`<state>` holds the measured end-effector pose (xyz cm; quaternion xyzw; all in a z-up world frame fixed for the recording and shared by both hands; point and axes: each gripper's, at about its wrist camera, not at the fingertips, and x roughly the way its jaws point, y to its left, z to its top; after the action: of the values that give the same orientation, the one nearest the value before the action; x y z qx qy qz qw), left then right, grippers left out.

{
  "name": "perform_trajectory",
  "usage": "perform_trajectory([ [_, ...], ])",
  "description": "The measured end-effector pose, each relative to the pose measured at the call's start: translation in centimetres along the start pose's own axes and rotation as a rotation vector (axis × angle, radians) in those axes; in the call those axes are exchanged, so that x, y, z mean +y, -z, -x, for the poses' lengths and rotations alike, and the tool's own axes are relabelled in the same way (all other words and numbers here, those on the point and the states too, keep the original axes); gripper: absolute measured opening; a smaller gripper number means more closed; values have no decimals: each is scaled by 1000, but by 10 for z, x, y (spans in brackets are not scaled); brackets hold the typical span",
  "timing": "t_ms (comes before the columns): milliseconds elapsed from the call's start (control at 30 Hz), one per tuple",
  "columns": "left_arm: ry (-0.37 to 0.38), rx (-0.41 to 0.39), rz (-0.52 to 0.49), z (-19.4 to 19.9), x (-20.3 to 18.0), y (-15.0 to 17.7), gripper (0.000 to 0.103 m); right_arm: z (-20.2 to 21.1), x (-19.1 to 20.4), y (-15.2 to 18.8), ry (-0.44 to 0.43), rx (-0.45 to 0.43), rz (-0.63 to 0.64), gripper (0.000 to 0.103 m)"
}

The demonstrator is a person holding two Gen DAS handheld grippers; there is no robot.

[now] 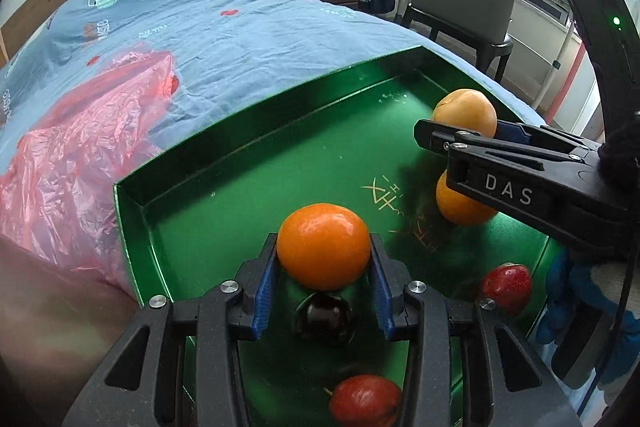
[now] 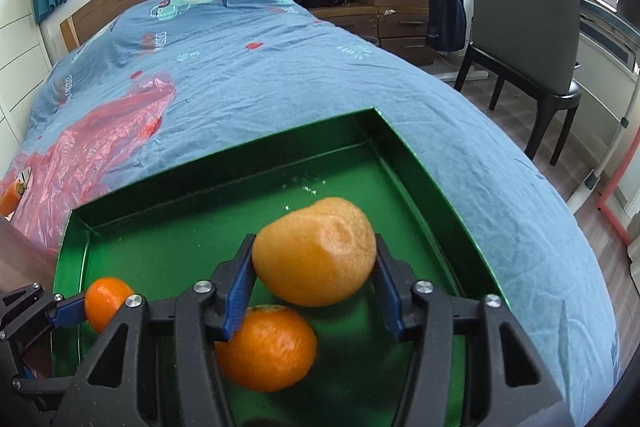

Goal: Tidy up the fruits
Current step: 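Open the left tool releasing the tangerine while the right tool releases the pear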

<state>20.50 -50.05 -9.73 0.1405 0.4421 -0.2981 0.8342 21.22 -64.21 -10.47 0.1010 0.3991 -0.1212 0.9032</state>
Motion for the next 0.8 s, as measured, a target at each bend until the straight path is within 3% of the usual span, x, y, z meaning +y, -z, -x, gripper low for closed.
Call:
perform_trajectory([
  [333, -16, 21, -30, -4, -9, 1, 37, -10, 1, 0, 0, 41, 14, 71],
  [400, -27, 21, -29, -4, -9, -1, 42, -9, 1, -2, 4, 43, 16, 72],
  [467, -28, 16, -25, -2, -11, -2, 48, -10, 2, -3, 12, 47, 12, 81],
  [600, -46, 4, -24, 7, -13, -6, 49, -10, 4, -5, 14, 66, 22, 101],
  [800, -51, -36, -37, 41, -20, -10, 53, 26, 7, -12, 27, 18, 40, 103],
])
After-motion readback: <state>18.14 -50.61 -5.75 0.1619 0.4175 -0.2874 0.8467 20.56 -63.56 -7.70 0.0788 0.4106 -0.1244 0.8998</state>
